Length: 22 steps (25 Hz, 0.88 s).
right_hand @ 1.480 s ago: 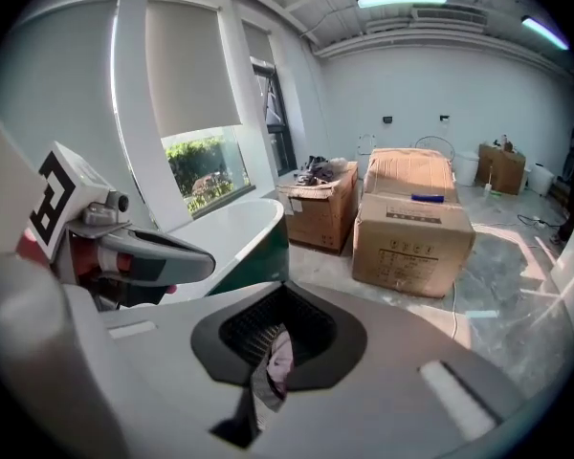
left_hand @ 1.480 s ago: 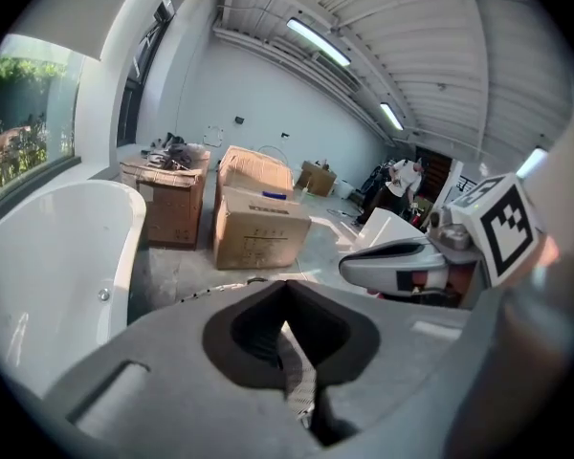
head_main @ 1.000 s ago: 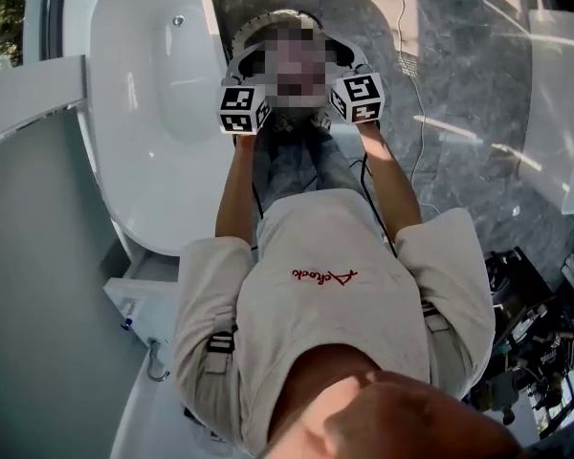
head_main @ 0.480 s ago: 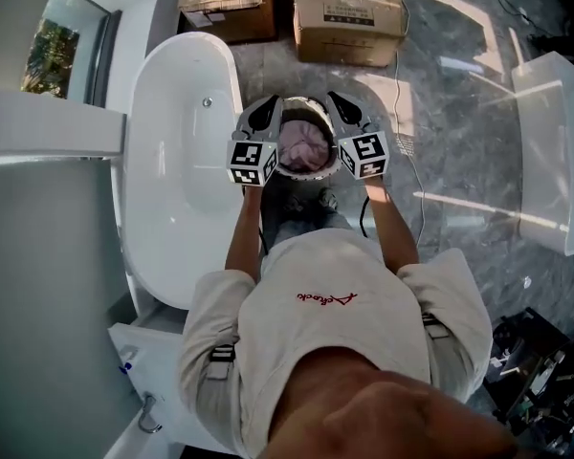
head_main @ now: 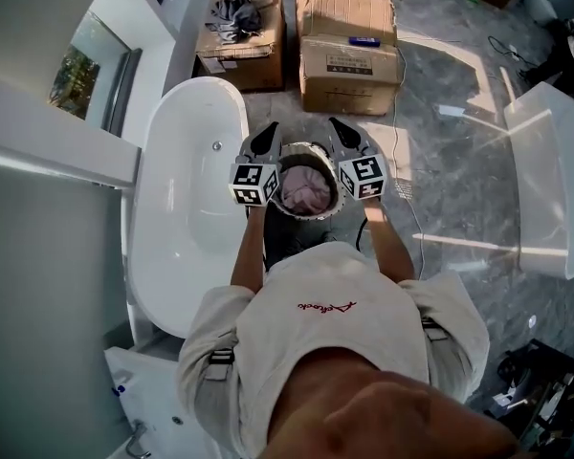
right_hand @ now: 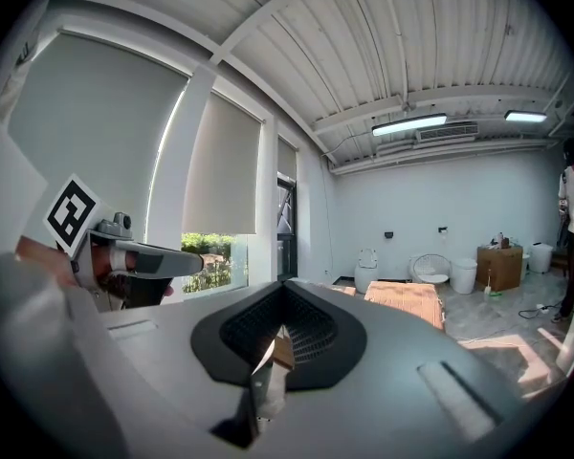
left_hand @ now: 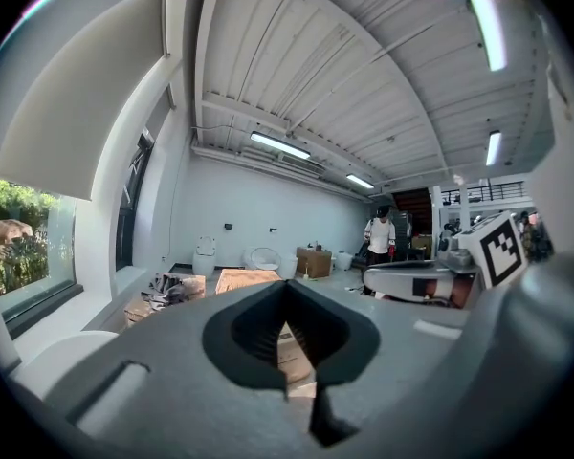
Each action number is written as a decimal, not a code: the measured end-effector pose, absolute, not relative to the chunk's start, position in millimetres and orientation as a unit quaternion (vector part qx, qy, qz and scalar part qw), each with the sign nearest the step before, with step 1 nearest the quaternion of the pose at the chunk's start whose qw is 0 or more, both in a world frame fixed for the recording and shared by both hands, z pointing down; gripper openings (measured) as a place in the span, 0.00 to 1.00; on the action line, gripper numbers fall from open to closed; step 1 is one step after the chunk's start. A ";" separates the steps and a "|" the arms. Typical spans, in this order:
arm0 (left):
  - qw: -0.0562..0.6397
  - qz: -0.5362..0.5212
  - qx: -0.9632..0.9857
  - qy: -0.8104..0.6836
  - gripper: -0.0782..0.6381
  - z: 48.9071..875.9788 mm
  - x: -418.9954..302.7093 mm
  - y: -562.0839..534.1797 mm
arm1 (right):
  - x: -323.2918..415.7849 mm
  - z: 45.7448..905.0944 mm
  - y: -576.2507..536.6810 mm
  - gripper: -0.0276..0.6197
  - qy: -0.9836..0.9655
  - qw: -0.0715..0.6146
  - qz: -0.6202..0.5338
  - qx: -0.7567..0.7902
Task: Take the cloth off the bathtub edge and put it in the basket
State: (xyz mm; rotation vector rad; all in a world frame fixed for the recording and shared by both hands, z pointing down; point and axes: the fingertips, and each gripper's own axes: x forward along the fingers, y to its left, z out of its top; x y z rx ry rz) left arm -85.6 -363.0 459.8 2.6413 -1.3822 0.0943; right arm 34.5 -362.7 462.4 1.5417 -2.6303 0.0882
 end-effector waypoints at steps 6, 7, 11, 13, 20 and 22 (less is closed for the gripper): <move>0.061 0.038 0.880 -0.470 0.11 452.4 -88.4 -366.1 | 32.2 457.1 -368.0 0.05 -0.862 0.038 0.030 0.504; 0.060 0.040 0.879 -0.471 0.11 453.6 -89.1 -365.7 | 31.1 458.5 -368.0 0.05 -0.862 0.037 0.032 0.504; 0.066 0.043 0.879 -0.471 0.11 458.2 -88.6 -361.0 | 27.4 463.2 -364.8 0.05 -0.863 0.040 0.037 0.503; 0.067 0.042 0.879 -0.471 0.11 457.1 -88.1 -361.2 | 26.3 463.3 -364.9 0.05 -0.864 0.040 0.040 0.501; 0.072 0.039 0.877 -0.473 0.11 459.2 -84.3 -364.7 | 28.6 465.4 -365.4 0.05 -0.865 0.041 0.046 0.497; 0.073 0.039 0.877 -0.473 0.11 460.4 -84.4 -366.1 | 27.8 467.7 -365.9 0.05 -0.866 0.044 0.049 0.497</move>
